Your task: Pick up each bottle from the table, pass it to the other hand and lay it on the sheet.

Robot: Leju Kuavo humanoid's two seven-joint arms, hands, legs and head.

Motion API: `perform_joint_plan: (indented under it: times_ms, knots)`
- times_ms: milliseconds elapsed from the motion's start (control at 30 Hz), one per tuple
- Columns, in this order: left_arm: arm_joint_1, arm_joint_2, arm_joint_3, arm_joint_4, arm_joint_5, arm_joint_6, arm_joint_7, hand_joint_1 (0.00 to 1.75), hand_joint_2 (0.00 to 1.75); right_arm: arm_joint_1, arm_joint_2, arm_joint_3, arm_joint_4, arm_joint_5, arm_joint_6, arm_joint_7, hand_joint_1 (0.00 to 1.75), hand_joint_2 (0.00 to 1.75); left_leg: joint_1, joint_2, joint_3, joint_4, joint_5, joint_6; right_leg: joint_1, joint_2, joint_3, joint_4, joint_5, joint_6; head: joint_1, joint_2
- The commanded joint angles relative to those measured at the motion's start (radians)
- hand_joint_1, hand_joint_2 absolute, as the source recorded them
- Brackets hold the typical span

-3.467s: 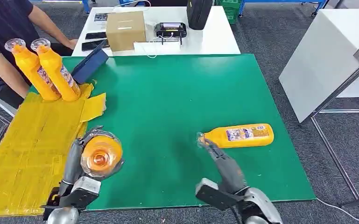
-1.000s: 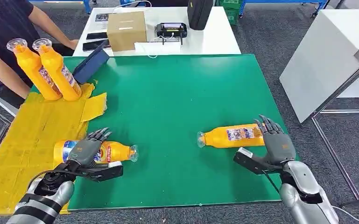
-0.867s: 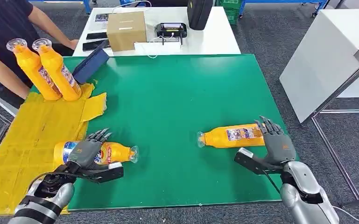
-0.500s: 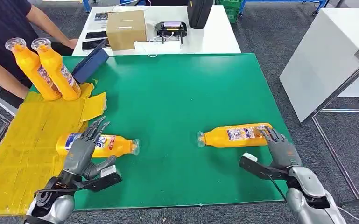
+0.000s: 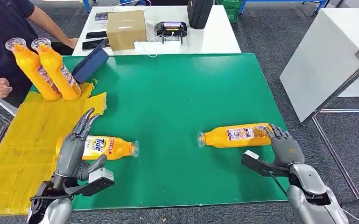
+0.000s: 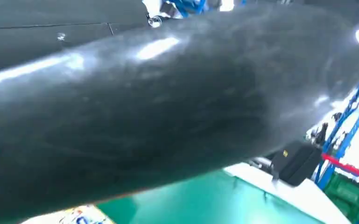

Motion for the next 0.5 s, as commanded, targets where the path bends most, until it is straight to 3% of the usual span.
perform_joint_plan:
  times_ms: [33,500]
  knots:
    - [0.015,-0.037,0.023,-0.031,0.007,0.008,-0.007,0.00,0.00,-0.051,0.030,-0.039,0.074,0.021,-0.024,0.005,0.00,1.75,0.001,0.001,0.002,0.000,-0.001,-0.001,0.000,0.006,0.001,0.000,0.000,-0.002,0.000,0.000]
    - [0.005,-0.041,0.011,-0.029,0.028,0.026,-0.037,0.00,0.00,-0.097,0.066,-0.054,0.193,0.009,-0.031,-0.012,0.00,1.75,0.001,0.000,0.002,-0.001,0.000,-0.001,0.001,0.004,0.002,-0.001,0.000,-0.001,0.000,0.000]
